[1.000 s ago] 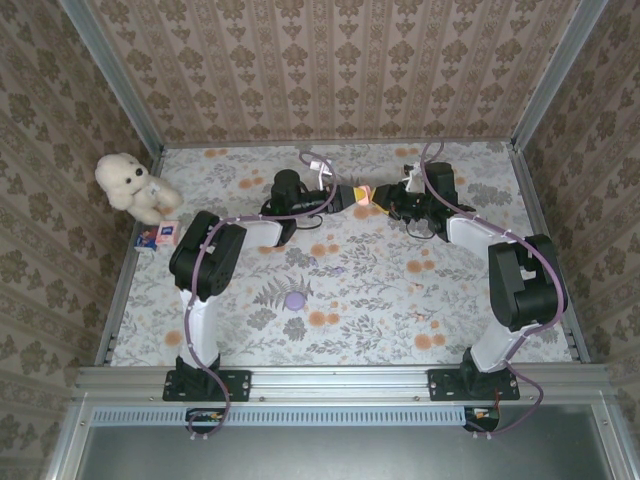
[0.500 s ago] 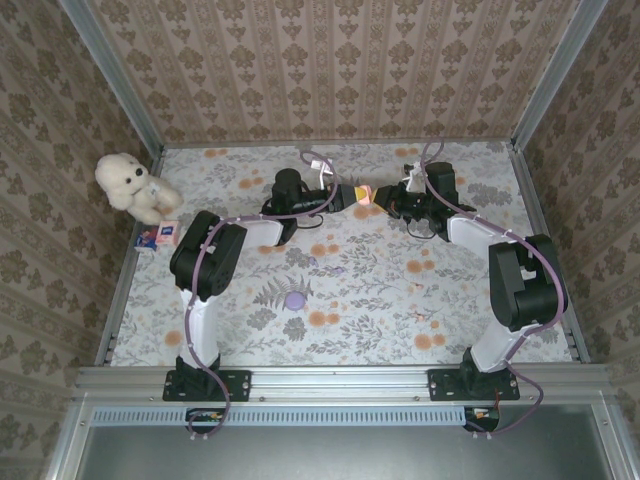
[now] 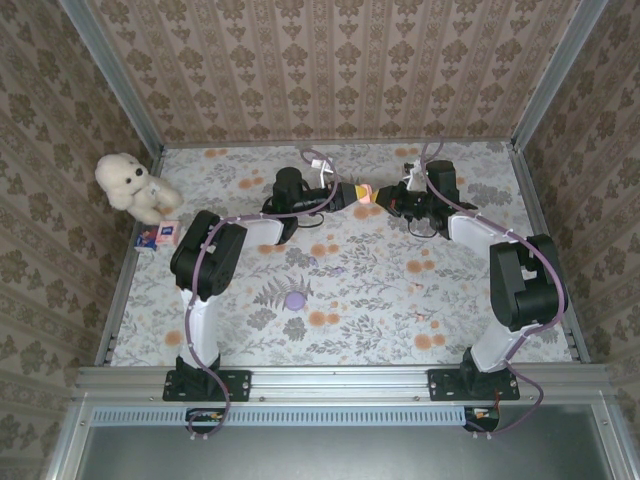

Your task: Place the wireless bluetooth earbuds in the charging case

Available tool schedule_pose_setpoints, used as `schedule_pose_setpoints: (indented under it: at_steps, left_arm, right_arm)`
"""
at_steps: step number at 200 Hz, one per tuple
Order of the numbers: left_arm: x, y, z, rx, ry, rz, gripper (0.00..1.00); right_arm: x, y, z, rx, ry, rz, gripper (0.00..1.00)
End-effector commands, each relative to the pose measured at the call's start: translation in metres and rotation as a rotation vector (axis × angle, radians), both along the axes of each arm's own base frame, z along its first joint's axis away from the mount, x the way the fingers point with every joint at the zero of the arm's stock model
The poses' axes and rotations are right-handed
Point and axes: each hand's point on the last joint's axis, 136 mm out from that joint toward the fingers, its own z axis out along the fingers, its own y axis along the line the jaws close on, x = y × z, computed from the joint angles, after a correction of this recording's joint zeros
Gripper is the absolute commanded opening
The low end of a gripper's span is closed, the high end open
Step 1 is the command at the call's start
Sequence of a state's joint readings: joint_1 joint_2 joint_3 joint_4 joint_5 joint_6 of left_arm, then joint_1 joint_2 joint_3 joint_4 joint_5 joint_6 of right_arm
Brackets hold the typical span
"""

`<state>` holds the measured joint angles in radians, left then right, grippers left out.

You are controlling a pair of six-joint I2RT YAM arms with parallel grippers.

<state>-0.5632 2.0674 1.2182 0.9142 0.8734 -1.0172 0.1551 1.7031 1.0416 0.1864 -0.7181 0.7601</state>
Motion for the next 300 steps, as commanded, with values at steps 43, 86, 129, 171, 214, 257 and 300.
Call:
schedule_pose_setpoints:
  at_steps: [43,86,129,171,214,257,300]
  left_arm:
    - [-0.008,-0.010,0.012,-0.029,-0.077,-0.019,0.49]
    - [-0.005,-0.005,0.005,-0.018,-0.073,0.006,0.57]
    - [0.002,0.014,-0.003,0.005,-0.066,0.039,0.63]
    - [0.008,0.035,-0.017,0.106,-0.080,0.026,0.65]
    - [-0.001,0.047,-0.030,0.329,-0.151,-0.084,0.68]
    - [-0.013,0.054,-0.035,0.466,-0.185,-0.214,0.73]
    - [-0.007,0.065,-0.033,0.451,-0.167,-0.266,0.76]
  right_arm:
    - [0.001,-0.014,-0.004,-0.125,0.037,-0.043,0.00]
    - [-0.001,-0.021,-0.006,-0.180,0.047,-0.055,0.00]
    - [-0.002,-0.027,-0.009,-0.267,0.044,-0.048,0.00]
    - [-0.001,-0.030,-0.010,-0.388,0.008,-0.015,0.00]
    - [0.002,-0.020,-0.008,-0.516,-0.071,0.057,0.00]
    - [0.008,-0.012,-0.014,-0.638,-0.132,0.121,0.00]
    - [0.010,-0.002,-0.019,-0.654,-0.188,0.177,0.00]
